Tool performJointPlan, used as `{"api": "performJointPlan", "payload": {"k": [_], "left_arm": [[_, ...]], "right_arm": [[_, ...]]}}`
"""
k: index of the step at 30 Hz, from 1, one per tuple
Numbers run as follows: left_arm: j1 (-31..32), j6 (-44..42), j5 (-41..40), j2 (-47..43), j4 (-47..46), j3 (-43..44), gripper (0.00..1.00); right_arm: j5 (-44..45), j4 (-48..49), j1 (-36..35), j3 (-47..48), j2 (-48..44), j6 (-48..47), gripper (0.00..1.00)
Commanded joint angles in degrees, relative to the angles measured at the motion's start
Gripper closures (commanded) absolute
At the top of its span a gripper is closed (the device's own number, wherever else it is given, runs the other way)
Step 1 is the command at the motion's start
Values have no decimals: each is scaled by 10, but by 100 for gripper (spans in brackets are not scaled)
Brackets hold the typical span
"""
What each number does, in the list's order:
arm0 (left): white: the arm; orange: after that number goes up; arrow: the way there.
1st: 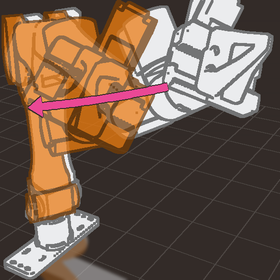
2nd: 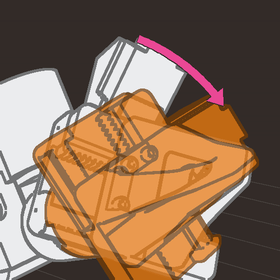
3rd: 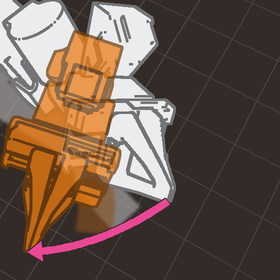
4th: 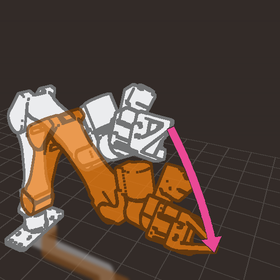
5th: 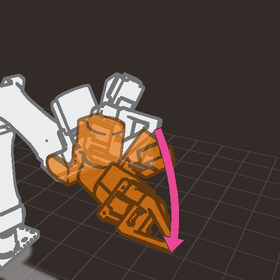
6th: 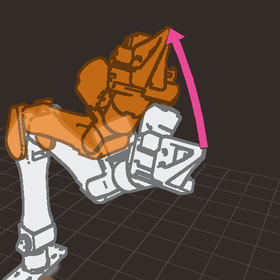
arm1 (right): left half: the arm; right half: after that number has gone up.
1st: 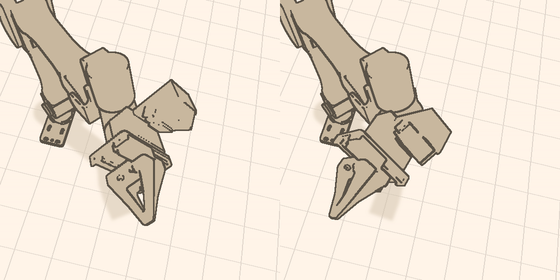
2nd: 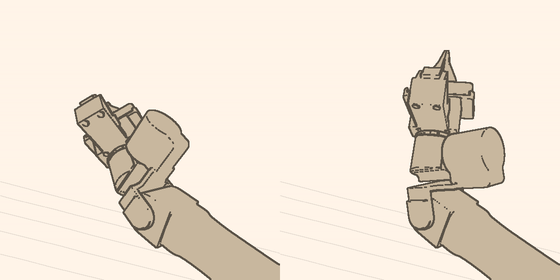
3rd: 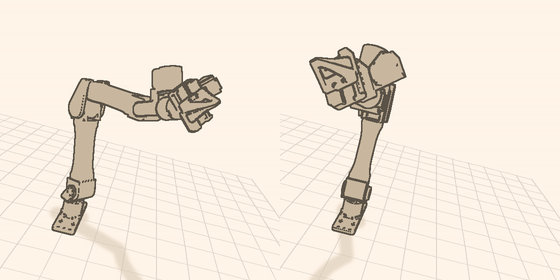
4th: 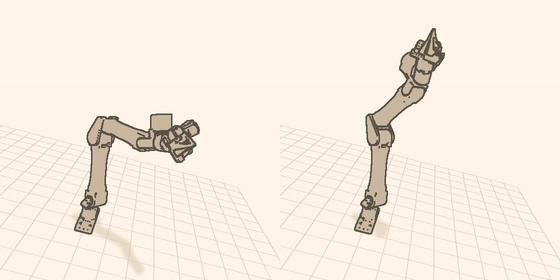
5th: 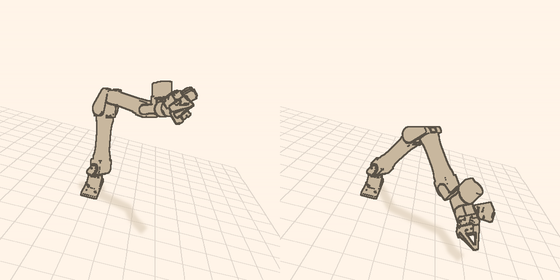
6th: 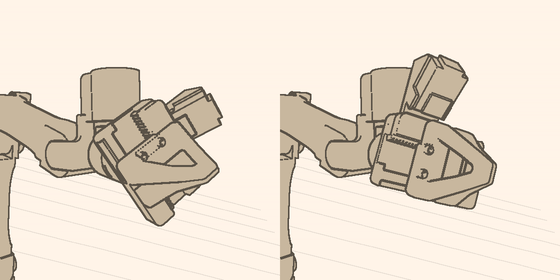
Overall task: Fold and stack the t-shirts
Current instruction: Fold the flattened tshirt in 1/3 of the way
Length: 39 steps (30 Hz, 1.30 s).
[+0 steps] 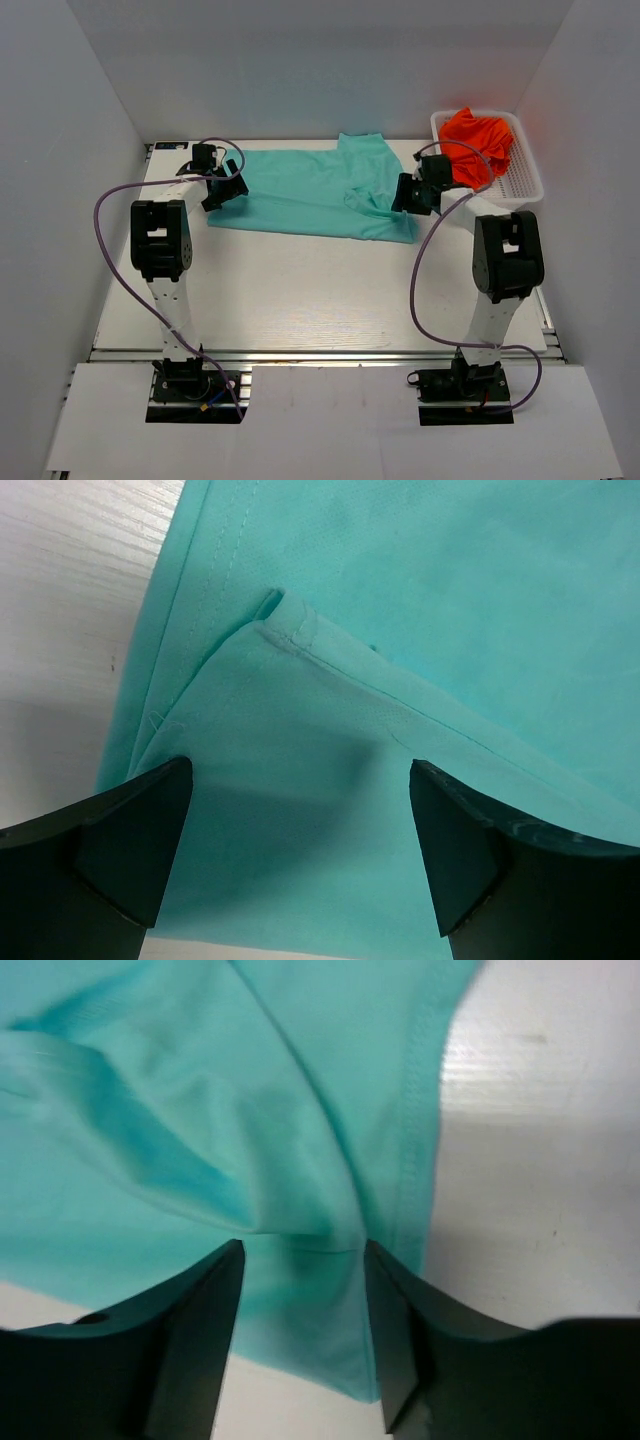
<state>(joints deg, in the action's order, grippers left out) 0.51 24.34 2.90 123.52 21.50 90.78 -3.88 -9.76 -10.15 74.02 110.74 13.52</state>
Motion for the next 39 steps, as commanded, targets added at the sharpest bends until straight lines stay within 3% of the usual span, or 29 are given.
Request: {"api": "performJointPlan", "payload": {"k": [1, 6, 12, 19, 23, 24, 26, 30, 32, 39], "left_arm": [[-1, -17, 8, -21, 19, -16, 0], [5, -22, 20, -32, 19, -16, 0], [5, -28, 20, -32, 19, -16, 0], [5, -28, 20, -27, 19, -16, 0], [5, -28, 20, -27, 24, -21, 0], [5, -28, 20, -27, 24, -21, 0], [5, -33, 15, -27, 29, -21, 0], [5, -33, 15, -34, 23, -46, 0], [-1, -33, 15, -39, 23, -51, 0], [-1, -33, 8, -44, 23, -61, 0]], "right_arm": [[-72, 44, -3, 20, -57, -27, 41], [-65, 0, -14, 110, -18, -53, 35], [-42, -72, -36, 250, 107, -101, 34], [-25, -94, -44, 300, 167, -116, 35], [4, -93, -45, 305, 180, -97, 51], [19, -83, -44, 301, 181, -90, 62], [36, -66, -41, 299, 178, -61, 72], [57, -14, -42, 273, 156, -38, 82], [61, 2, -42, 262, 150, -32, 97], [95, -6, -40, 276, 160, -13, 100]]}}
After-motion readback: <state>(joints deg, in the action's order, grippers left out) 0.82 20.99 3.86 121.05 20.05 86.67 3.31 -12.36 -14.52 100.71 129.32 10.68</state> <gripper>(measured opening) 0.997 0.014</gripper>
